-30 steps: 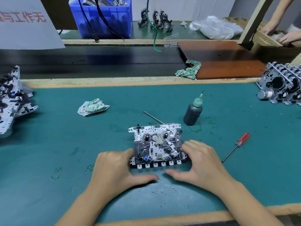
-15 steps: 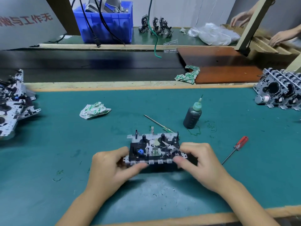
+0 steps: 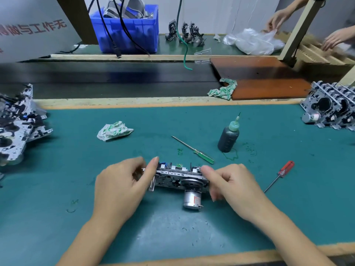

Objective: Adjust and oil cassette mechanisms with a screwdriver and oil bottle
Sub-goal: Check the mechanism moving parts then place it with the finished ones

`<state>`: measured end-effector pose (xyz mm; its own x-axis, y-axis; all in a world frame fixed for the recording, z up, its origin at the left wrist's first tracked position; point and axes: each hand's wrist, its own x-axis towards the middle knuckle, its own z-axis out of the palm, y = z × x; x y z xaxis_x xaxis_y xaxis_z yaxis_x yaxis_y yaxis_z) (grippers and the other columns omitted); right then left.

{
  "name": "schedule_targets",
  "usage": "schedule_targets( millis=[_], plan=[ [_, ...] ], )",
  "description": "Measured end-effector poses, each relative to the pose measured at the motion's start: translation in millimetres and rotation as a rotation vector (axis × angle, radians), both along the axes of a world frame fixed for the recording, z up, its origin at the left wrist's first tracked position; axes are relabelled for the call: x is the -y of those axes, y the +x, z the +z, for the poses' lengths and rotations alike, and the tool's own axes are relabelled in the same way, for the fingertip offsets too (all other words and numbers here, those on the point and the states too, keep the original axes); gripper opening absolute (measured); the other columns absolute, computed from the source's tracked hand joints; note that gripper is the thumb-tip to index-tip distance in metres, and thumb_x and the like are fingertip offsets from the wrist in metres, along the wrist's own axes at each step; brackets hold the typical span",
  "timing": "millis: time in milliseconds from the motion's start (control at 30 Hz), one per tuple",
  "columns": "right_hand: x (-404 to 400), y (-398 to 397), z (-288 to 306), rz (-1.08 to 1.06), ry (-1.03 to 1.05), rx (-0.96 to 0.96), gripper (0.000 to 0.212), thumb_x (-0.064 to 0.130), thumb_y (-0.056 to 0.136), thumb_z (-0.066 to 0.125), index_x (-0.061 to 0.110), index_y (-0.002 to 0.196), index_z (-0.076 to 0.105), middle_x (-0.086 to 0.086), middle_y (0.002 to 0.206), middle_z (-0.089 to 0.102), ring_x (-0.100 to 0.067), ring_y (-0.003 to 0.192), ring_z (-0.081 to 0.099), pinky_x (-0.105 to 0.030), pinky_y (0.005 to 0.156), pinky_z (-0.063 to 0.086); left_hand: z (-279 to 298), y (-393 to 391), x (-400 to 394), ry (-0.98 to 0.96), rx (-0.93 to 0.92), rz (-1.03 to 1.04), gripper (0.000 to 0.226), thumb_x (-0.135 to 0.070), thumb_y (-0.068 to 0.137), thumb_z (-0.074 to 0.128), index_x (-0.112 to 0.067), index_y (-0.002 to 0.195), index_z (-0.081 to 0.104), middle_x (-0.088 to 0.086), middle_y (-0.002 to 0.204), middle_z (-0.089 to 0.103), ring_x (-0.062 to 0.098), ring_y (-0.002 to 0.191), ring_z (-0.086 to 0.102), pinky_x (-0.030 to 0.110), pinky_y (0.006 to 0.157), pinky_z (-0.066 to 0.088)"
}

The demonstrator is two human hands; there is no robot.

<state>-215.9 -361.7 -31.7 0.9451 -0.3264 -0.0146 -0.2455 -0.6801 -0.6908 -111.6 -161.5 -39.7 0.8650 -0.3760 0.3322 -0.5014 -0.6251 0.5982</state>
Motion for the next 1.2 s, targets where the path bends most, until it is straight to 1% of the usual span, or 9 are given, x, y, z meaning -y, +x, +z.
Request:
schedule_targets(
  millis=[67,133,233,333,500,700,900,1033,1200],
  plan=[
    [7,-2,-1,0.02,-0.145,0.045,0.063,0.082,0.063,0.035,0.022,0.061,0.055,0.006,0.061,0.051,-0.01,0.06,0.047,-0.025,0.057,0.035,9,-1,0,-0.099,0.064,-0.039,0.03,-0.061,0.081,0.042,-0.036,0.068,0.053,-0.017,0.069,0.058,0.004,0.072,0.054,0.028,0.061,0.042],
    [9,-2,-2,0.086,0.08,0.12,0.04,0.069,0.062,0.057,0.034,0.083,0.057,0.016,0.081,0.055,-0.005,0.08,0.054,-0.022,0.072,0.043,17,-1,3,-0.223,0.07,-0.169,0.014,-0.053,0.081,0.053,-0.041,0.086,0.057,-0.021,0.091,0.061,0.001,0.092,0.054,0.018,0.081,0.041],
    [3,1,-11,0.184,0.334,0.17,0.045,0.042,0.066,0.075,0.04,0.106,0.056,0.02,0.1,0.057,-0.005,0.104,0.055,-0.013,0.089,0.04,24,0,14,-0.249,0.034,-0.379,0.02,-0.047,0.078,0.062,-0.037,0.095,0.064,-0.018,0.101,0.06,0.003,0.102,0.052,0.011,0.09,0.035],
    [-3,8,-15,0.195,0.378,0.226,0.034,0.029,0.068,0.076,0.037,0.098,0.061,0.018,0.099,0.061,-0.01,0.1,0.059,-0.021,0.089,0.043,24,-1,26,-0.213,0.011,-0.485,0.02,-0.045,0.077,0.065,-0.032,0.092,0.071,-0.016,0.095,0.058,0.007,0.095,0.053,0.014,0.084,0.037],
    [-4,8,-16,0.166,0.379,0.274,0.029,0.025,0.066,0.078,0.035,0.091,0.065,0.02,0.092,0.063,-0.014,0.095,0.059,-0.029,0.087,0.046,18,-3,33,-0.241,0.031,-0.474,0.014,-0.039,0.079,0.065,-0.029,0.078,0.074,-0.013,0.073,0.056,0.005,0.077,0.047,0.012,0.072,0.034],
    [0,12,-8,0.166,0.341,0.242,0.031,0.021,0.064,0.083,0.039,0.084,0.067,0.017,0.088,0.064,-0.009,0.094,0.058,-0.02,0.085,0.042,19,-1,33,-0.276,-0.041,-0.523,0.008,-0.038,0.078,0.066,-0.034,0.076,0.071,-0.009,0.07,0.058,0.008,0.075,0.047,0.013,0.07,0.034],
    [0,11,-7,0.18,0.35,0.253,0.028,0.024,0.064,0.082,0.033,0.086,0.068,0.015,0.09,0.064,-0.011,0.095,0.058,-0.025,0.088,0.044,18,-4,33,-0.258,-0.027,-0.494,0.007,-0.041,0.079,0.063,-0.038,0.077,0.069,-0.01,0.073,0.058,0.006,0.076,0.048,0.011,0.071,0.034],
    [0,12,-9,0.166,0.326,0.268,0.033,0.021,0.066,0.085,0.039,0.087,0.067,0.02,0.095,0.06,-0.009,0.103,0.054,-0.02,0.092,0.039,21,-1,31,-0.264,-0.08,-0.525,0.009,-0.041,0.077,0.064,-0.036,0.076,0.071,-0.009,0.074,0.059,0.008,0.076,0.048,0.012,0.07,0.035],
    [3,5,-12,0.204,0.285,0.198,0.037,0.034,0.067,0.079,0.033,0.103,0.067,0.024,0.109,0.06,-0.004,0.118,0.049,-0.012,0.098,0.032,21,-3,32,-0.245,-0.086,-0.493,0.008,-0.044,0.078,0.062,-0.04,0.075,0.069,-0.011,0.075,0.061,0.009,0.078,0.049,0.013,0.072,0.035]
  ],
)
